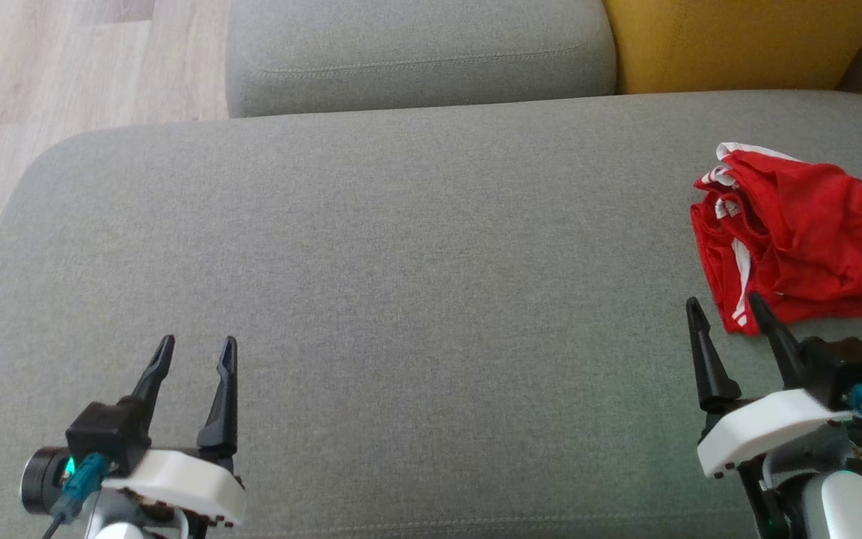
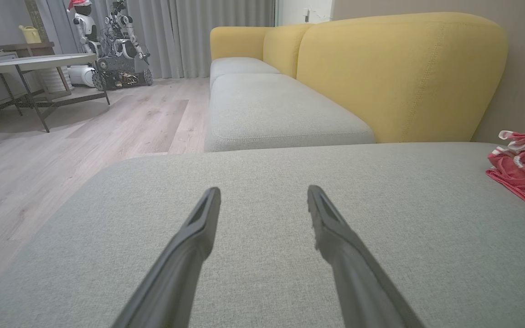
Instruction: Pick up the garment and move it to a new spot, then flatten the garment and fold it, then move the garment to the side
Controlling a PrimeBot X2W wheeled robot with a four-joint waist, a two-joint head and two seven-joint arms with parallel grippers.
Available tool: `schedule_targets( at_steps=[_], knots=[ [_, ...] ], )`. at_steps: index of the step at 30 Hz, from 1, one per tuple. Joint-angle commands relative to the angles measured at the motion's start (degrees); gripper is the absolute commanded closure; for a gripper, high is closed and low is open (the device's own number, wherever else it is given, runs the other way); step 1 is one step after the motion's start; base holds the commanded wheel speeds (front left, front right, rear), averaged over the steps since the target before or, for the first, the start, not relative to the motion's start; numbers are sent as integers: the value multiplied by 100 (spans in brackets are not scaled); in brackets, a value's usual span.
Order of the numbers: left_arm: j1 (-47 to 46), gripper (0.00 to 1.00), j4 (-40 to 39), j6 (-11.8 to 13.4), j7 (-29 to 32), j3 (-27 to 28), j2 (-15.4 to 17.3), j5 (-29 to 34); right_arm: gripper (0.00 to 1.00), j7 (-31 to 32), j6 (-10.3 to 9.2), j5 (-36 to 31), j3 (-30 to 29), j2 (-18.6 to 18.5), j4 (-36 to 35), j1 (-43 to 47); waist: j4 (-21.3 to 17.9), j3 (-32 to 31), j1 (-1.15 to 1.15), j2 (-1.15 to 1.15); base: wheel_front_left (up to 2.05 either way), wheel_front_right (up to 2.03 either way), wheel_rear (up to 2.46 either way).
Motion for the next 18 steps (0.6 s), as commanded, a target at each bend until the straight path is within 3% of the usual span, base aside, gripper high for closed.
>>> schedule_targets(
  at_steps=[1,18],
  knots=[
    [-298,0,-180,47,-36,228,167,-23,0,21,-5,-62,109,-17,-250,-202,6,5,0,0,0,0,0],
    [-329,0,-172,87,-31,203,185,-53,0,26,-5,-51,98,-14,-292,-214,37,33,0,0,0,0,0]
  ],
)
